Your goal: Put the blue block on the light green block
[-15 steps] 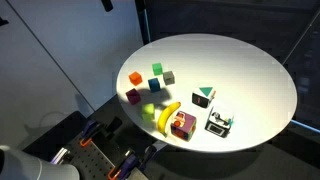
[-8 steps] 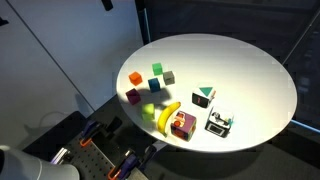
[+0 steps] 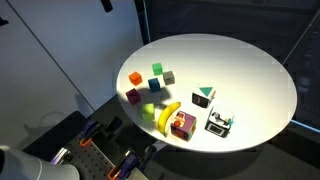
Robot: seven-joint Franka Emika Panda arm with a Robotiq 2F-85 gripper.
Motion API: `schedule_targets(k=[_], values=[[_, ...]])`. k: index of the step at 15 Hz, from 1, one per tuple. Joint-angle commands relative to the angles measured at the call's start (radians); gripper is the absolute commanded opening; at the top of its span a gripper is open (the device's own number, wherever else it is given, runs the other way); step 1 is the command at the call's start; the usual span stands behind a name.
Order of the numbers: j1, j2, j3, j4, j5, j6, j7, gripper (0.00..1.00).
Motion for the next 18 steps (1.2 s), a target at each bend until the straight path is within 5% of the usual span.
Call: schedule_targets(k=[1,7,18], values=[[0.024,0.049,-0.013,0.039,0.055,0.008,-0.023,1.00],[0.041,0.155,-0.015,0.048,0.151,0.119,-0.044,1.00],[0.023,0.397,0.062,0.016,0.088,0.347,0.043,1.00]])
